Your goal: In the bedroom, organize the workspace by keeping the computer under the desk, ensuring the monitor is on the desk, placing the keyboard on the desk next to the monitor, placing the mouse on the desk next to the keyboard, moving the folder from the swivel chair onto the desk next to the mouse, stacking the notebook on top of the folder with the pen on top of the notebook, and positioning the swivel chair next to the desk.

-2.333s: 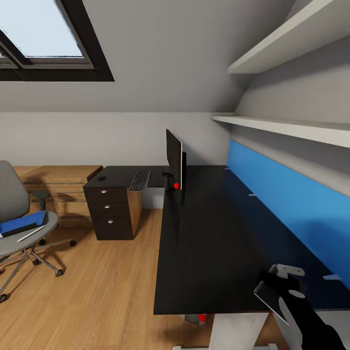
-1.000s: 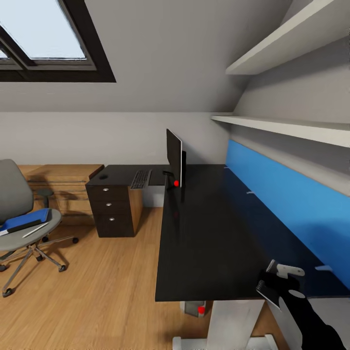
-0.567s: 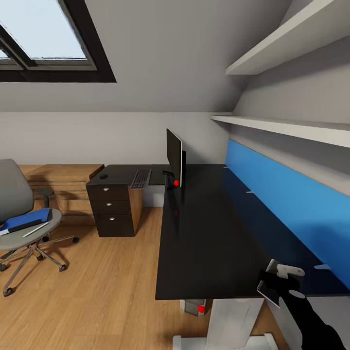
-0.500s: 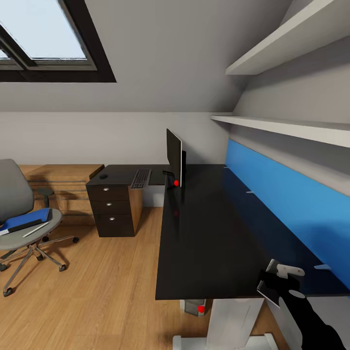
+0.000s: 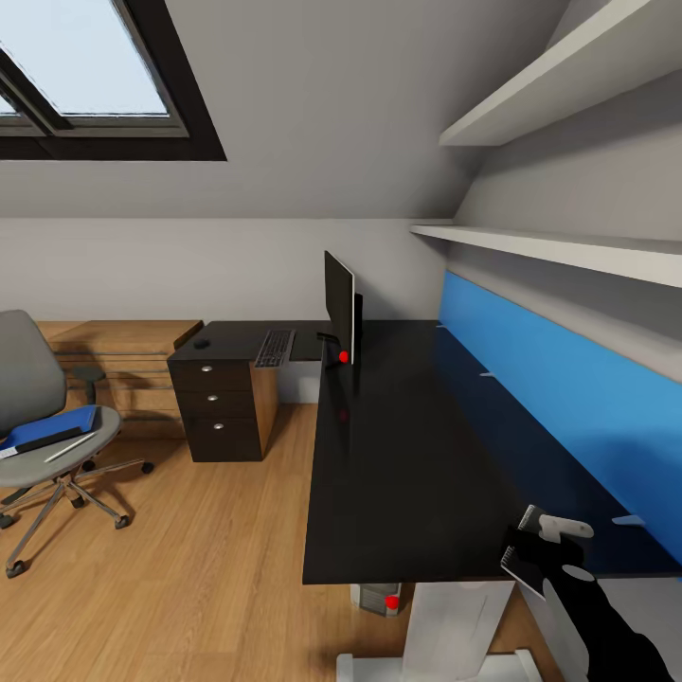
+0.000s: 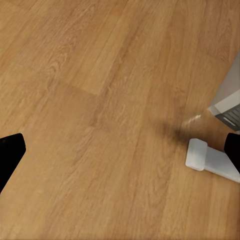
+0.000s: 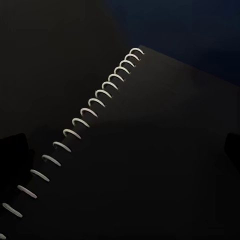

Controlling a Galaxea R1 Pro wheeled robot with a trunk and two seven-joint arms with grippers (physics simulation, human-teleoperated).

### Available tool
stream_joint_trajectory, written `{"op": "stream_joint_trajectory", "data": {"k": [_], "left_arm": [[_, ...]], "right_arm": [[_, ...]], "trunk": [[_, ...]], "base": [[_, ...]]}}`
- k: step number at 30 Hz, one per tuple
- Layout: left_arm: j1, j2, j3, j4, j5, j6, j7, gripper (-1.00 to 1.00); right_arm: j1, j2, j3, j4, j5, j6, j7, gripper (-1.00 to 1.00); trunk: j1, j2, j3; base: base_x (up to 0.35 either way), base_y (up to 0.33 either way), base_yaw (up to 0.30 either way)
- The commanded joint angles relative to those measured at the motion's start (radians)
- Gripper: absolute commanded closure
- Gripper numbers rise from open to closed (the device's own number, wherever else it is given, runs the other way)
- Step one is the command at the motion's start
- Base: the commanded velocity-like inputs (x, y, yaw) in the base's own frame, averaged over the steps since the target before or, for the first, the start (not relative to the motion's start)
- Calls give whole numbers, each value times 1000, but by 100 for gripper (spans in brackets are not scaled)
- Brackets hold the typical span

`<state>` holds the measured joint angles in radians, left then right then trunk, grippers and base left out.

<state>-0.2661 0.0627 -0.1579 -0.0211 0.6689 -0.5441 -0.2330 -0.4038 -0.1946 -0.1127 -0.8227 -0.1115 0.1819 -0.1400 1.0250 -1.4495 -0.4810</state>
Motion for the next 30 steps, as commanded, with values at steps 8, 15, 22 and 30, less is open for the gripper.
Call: {"op": "stream_joint_trajectory", "data": {"k": [8, 15, 22, 30], "left_arm": [[-1, 0, -8, 1, 11, -2, -5, -100], [-1, 0, -8, 1, 11, -2, -5, -100], [-1, 0, -8, 1, 11, -2, -5, -100], [-1, 0, -8, 1, 11, -2, -5, -100]], "right_arm": [[0, -1, 1, 9, -11, 8, -3, -100], [0, -2, -3, 4, -12, 8, -2, -100], [0, -2, -4, 2, -13, 8, -1, -100], [0, -2, -4, 2, -13, 8, -1, -100]], "trunk": [[-31, 55, 24], [-57, 104, 46], [-84, 153, 68], [-115, 209, 93]], "base": [[0, 0, 0], [0, 0, 0], [0, 0, 0], [0, 0, 0]]}}
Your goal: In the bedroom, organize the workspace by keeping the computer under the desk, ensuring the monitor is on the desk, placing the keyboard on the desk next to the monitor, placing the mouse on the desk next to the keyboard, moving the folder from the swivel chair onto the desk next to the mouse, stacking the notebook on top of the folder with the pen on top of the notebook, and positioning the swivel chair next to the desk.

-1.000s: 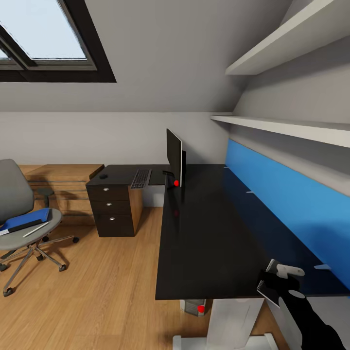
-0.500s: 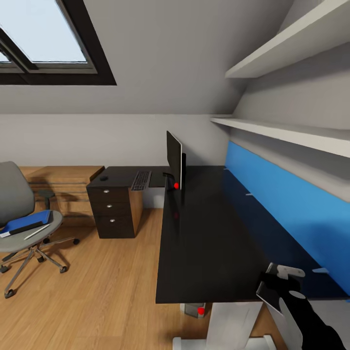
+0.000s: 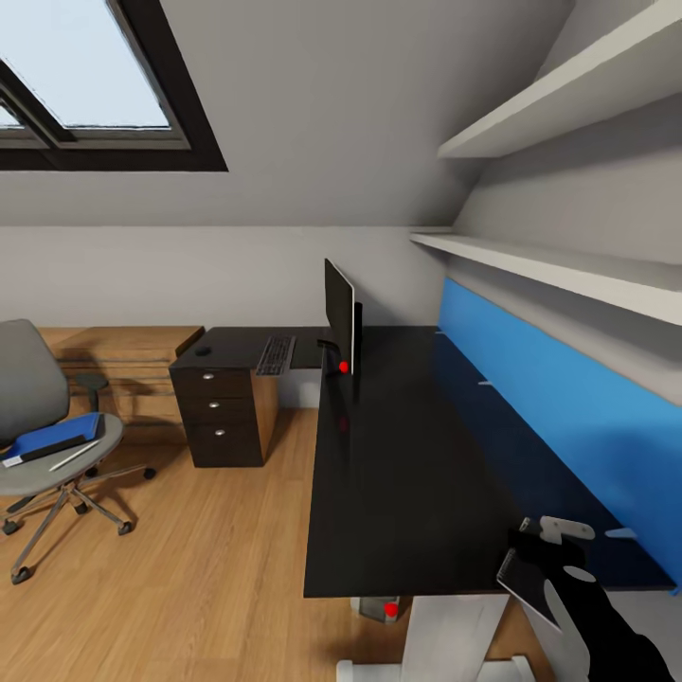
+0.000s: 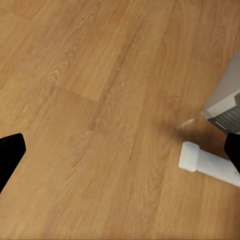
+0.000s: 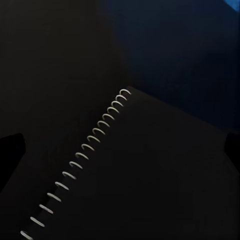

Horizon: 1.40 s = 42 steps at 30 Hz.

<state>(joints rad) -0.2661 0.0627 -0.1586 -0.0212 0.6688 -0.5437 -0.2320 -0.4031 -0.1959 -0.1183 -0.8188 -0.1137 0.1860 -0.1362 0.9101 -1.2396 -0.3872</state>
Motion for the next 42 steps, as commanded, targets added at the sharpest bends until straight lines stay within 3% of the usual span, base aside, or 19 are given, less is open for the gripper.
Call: {"op": "stream_joint_trajectory", "data": {"k": [1, 6, 26, 42], "left_arm": [[-1, 0, -7, 1, 11, -2, -6, -100], [-1, 0, -7, 1, 11, -2, -6, -100], [-1, 0, -7, 1, 11, -2, -7, -100], [-1, 0, -7, 1, 11, -2, -7, -100]], "right_arm": [[0, 0, 2, -2, -11, 4, -5, -100], [0, 0, 2, -2, -11, -2, -5, -100], [0, 1, 2, 0, -11, -15, -5, -100], [0, 1, 2, 0, -14, -17, -6, -100]], "trunk": [[-4, 7, 2], [-23, 42, 18], [-23, 42, 18], [-23, 42, 18]], "base": [[0, 0, 0], [0, 0, 0], [-9, 0, 0], [-284, 0, 0]]}}
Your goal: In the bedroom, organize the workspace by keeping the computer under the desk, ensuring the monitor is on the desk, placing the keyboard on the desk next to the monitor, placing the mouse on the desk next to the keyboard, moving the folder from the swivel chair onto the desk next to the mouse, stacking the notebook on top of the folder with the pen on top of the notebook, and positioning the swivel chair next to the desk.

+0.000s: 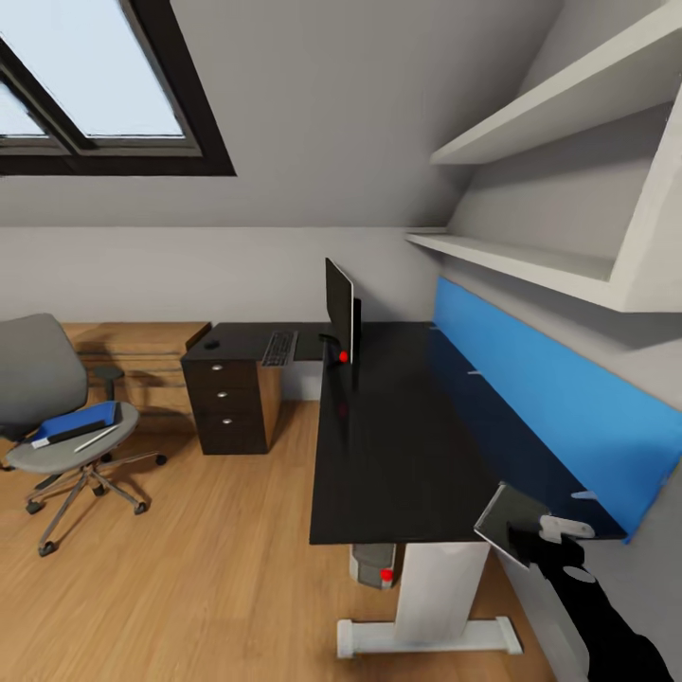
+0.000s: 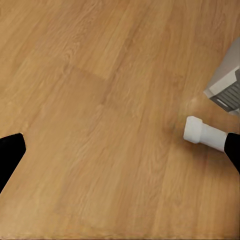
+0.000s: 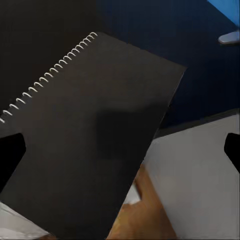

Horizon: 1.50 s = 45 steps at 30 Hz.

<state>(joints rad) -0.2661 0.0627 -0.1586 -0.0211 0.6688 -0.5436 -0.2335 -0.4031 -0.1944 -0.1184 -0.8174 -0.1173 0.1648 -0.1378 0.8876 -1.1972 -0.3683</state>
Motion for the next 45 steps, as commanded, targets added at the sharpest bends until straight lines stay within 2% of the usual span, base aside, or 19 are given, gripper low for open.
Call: {"op": "stream_joint_trajectory", "data": {"k": [1, 11, 17, 22, 28, 39, 40, 41, 45], "left_arm": [[-1, 0, -7, 1, 11, -2, -6, -100], [-1, 0, -7, 1, 11, -2, -6, -100], [-1, 0, -7, 1, 11, -2, -6, -100], [-1, 0, -7, 1, 10, -3, -7, -100], [-1, 0, -7, 1, 9, -3, -8, -100], [-1, -1, -7, 1, 9, -3, -5, -100], [-1, -1, -7, 1, 9, -3, -4, -100], [-1, -1, -7, 1, 9, -3, -4, -100], [-1, -2, -7, 1, 9, -3, -3, -100]], "right_arm": [[0, 0, 2, -2, -11, 4, -5, -100], [0, 0, 1, -2, -14, -14, -5, -100], [0, 5, -1, 0, -19, -92, -8, -100], [0, 6, -2, 3, -38, -144, -10, -100], [0, 4, -5, 3, -125, -164, -9, -100], [0, -1, -28, -2, -351, -163, -8, -100], [0, -1, -37, -2, -389, -162, -7, -100], [0, -1, -42, -2, -409, -161, -7, -100], [0, -1, -59, -3, -486, -142, -7, -100]], "trunk": [[-1, -1, -1], [-1, -1, -1], [-1, -1, -1], [-1, -1, -1], [-1, -1, -1], [-1, -1, -1], [-1, -1, -1], [-1, -1, -1], [15, -29, -14]], "base": [[-330, 0, 0], [-332, 0, 0], [-288, 0, 0], [-113, 0, 0], [-27, 0, 0], [-5, 0, 0], [0, 0, 0], [0, 0, 0], [0, 0, 0]]}}
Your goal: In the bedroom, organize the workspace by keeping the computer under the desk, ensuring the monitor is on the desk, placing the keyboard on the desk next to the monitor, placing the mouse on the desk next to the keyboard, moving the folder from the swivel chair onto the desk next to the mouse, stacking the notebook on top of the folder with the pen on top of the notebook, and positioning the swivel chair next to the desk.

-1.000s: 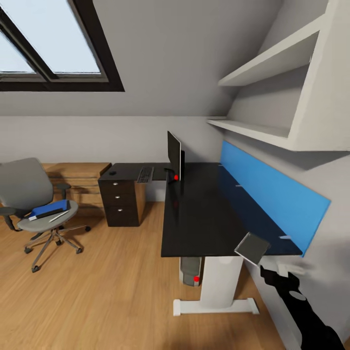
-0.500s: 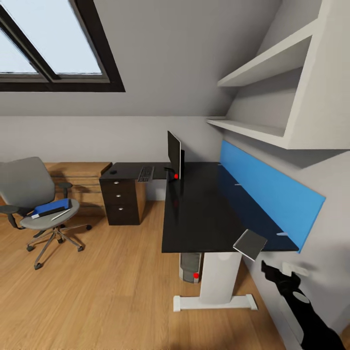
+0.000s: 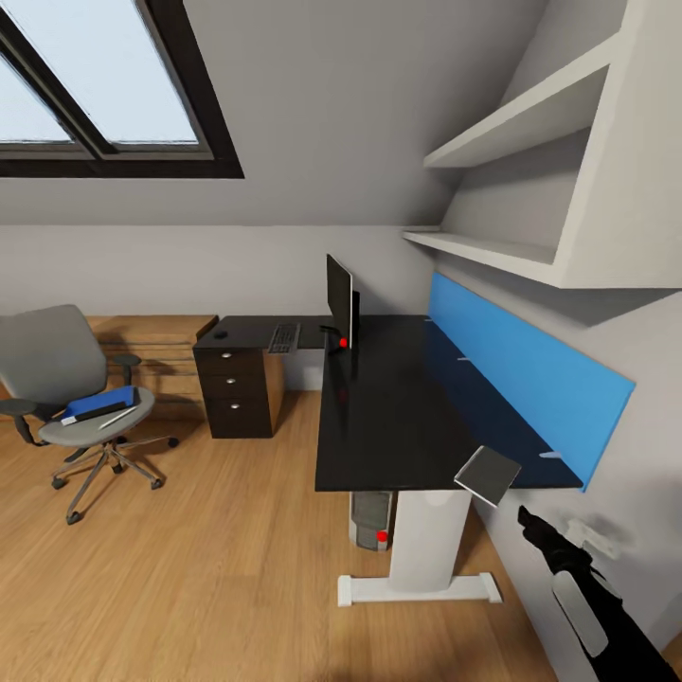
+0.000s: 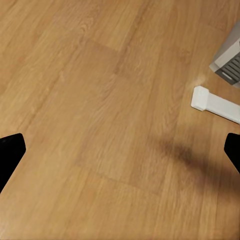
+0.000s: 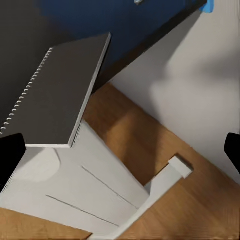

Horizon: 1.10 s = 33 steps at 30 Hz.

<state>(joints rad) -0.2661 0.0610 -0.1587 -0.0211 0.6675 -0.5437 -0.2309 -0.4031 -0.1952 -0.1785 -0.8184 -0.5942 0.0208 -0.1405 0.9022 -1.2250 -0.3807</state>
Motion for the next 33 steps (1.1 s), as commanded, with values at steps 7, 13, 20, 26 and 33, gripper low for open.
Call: {"op": "stream_joint_trajectory", "data": {"k": [7, 13, 20, 26, 33], "left_arm": [[-1, -2, -7, 1, 11, -2, -5, -100], [-1, -2, -6, 1, 11, -2, -5, -100], [-1, -3, -2, 1, 12, -3, -3, -100], [-1, -2, -4, 1, 13, -3, -1, -100], [-1, 3, -6, -40, 11, 2, 9, -100]], "right_arm": [[0, -6, -31, -28, -131, 89, -2, -100], [0, -16, -74, -55, -205, 140, 33, -100], [0, -19, -106, -54, -228, 176, 144, -100], [0, -19, -122, -42, -233, 196, 228, -100], [1, -20, -126, -39, -234, 200, 258, -100]], "trunk": [[27, -50, -23], [50, -92, -42], [77, -141, -64], [100, -183, -83], [127, -232, -105]], "base": [[0, 0, 0], [0, 0, 0], [0, 0, 0], [0, 0, 0], [0, 0, 0]]}}
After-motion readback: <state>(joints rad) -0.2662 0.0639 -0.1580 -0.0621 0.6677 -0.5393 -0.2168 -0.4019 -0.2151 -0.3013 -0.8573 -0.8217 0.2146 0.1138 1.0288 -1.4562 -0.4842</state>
